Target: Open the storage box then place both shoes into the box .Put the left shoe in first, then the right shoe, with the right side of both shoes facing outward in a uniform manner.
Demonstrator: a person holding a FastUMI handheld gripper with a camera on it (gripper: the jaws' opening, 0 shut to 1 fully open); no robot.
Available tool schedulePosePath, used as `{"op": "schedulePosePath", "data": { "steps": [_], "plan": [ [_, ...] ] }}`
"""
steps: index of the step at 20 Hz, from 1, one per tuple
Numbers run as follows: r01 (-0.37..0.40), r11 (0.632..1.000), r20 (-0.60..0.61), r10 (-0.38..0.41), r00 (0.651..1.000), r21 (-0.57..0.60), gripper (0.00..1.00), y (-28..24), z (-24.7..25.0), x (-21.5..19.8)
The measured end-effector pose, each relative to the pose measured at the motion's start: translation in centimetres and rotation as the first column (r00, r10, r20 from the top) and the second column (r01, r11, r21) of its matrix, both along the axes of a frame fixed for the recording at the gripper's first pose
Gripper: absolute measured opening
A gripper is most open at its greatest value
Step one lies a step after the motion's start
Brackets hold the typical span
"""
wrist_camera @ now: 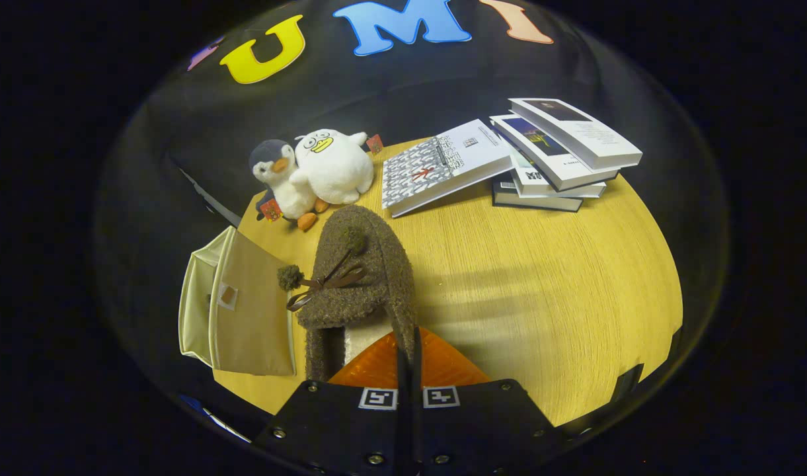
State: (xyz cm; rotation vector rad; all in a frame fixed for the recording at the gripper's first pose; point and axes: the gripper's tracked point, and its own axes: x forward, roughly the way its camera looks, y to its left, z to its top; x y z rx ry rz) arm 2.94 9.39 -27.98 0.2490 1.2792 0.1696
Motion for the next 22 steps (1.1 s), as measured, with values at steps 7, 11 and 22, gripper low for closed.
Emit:
{"op": "schedulePosePath", "data": {
  "steps": [7, 11, 22],
  "plan": [
    [-0.047, 0.999, 0.056, 0.045, 0.997, 0.025, 0.0, 5.9, 3.4, 2.3],
    [-0.083, 0.996, 0.079, 0.081, 0.994, 0.029, 0.0, 9.3, 4.6, 3.0],
    [-0.142, 0.986, 0.106, 0.132, 0.986, 0.089, 0.0, 18.5, 5.9, 2.8]
  ]
}}
